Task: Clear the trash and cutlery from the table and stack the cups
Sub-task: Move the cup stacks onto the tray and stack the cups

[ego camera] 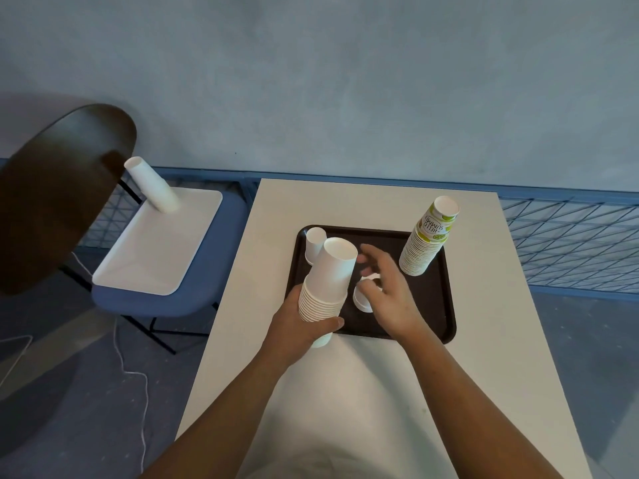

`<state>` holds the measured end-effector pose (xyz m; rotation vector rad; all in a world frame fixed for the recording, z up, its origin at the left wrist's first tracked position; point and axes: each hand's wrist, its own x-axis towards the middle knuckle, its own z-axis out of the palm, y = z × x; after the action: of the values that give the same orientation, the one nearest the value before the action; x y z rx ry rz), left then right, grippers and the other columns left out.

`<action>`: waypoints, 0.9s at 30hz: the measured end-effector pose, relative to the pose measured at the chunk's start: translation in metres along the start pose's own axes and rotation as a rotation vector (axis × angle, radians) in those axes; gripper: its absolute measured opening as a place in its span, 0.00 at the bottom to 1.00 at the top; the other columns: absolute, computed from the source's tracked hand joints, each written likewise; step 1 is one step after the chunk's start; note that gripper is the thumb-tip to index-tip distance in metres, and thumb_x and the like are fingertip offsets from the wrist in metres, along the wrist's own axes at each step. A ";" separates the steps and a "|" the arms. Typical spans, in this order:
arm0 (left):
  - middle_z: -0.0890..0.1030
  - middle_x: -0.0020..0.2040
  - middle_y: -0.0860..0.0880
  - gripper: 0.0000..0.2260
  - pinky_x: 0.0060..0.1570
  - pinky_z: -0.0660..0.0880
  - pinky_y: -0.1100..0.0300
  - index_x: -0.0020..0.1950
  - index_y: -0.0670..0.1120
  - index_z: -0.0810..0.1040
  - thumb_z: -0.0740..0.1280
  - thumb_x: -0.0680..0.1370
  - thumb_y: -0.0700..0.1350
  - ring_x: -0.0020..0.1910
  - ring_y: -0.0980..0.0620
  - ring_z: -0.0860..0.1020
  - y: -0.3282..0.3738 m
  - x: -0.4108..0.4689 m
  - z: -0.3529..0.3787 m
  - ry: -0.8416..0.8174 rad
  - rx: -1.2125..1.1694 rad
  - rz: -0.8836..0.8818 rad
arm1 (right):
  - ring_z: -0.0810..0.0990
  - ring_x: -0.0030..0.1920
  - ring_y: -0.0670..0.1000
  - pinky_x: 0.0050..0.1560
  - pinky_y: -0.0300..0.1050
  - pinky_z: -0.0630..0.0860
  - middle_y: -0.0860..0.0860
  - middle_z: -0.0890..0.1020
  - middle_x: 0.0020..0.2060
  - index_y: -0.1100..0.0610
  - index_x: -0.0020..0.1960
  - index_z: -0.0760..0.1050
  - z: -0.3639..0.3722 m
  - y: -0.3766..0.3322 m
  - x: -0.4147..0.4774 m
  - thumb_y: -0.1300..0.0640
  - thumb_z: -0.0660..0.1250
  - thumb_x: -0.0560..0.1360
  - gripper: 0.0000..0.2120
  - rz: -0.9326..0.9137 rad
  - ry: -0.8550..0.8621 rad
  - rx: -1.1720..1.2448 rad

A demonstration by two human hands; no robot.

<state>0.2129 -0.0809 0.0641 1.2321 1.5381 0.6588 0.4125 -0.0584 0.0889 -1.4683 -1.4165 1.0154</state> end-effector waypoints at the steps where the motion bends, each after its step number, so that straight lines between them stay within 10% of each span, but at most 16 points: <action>1: 0.83 0.57 0.60 0.34 0.53 0.80 0.57 0.68 0.61 0.74 0.84 0.65 0.53 0.56 0.56 0.82 0.001 -0.001 0.001 -0.004 -0.006 0.002 | 0.77 0.55 0.45 0.51 0.33 0.74 0.45 0.78 0.59 0.49 0.74 0.67 -0.001 -0.010 -0.002 0.52 0.66 0.71 0.31 -0.013 -0.090 0.002; 6: 0.83 0.53 0.63 0.31 0.54 0.82 0.55 0.63 0.65 0.75 0.84 0.64 0.54 0.53 0.60 0.82 0.004 -0.008 0.006 -0.027 -0.009 0.006 | 0.76 0.57 0.35 0.48 0.27 0.73 0.37 0.77 0.58 0.46 0.70 0.69 0.004 -0.033 -0.010 0.47 0.74 0.75 0.26 -0.064 -0.135 -0.045; 13: 0.83 0.56 0.59 0.33 0.52 0.82 0.57 0.65 0.62 0.74 0.84 0.65 0.54 0.56 0.54 0.82 0.003 -0.018 0.004 -0.015 0.008 0.011 | 0.80 0.54 0.43 0.53 0.48 0.81 0.41 0.80 0.54 0.48 0.65 0.72 0.005 -0.041 -0.016 0.35 0.72 0.70 0.29 -0.079 -0.122 -0.154; 27: 0.83 0.58 0.58 0.35 0.59 0.82 0.48 0.66 0.62 0.74 0.83 0.62 0.59 0.58 0.52 0.82 0.010 -0.029 -0.005 -0.031 0.007 0.048 | 0.79 0.56 0.42 0.52 0.40 0.80 0.40 0.80 0.55 0.48 0.66 0.73 0.003 -0.053 -0.023 0.35 0.72 0.70 0.30 -0.134 -0.116 -0.143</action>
<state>0.2106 -0.1037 0.0851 1.2822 1.4911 0.6629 0.3921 -0.0806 0.1383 -1.4126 -1.6771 0.9440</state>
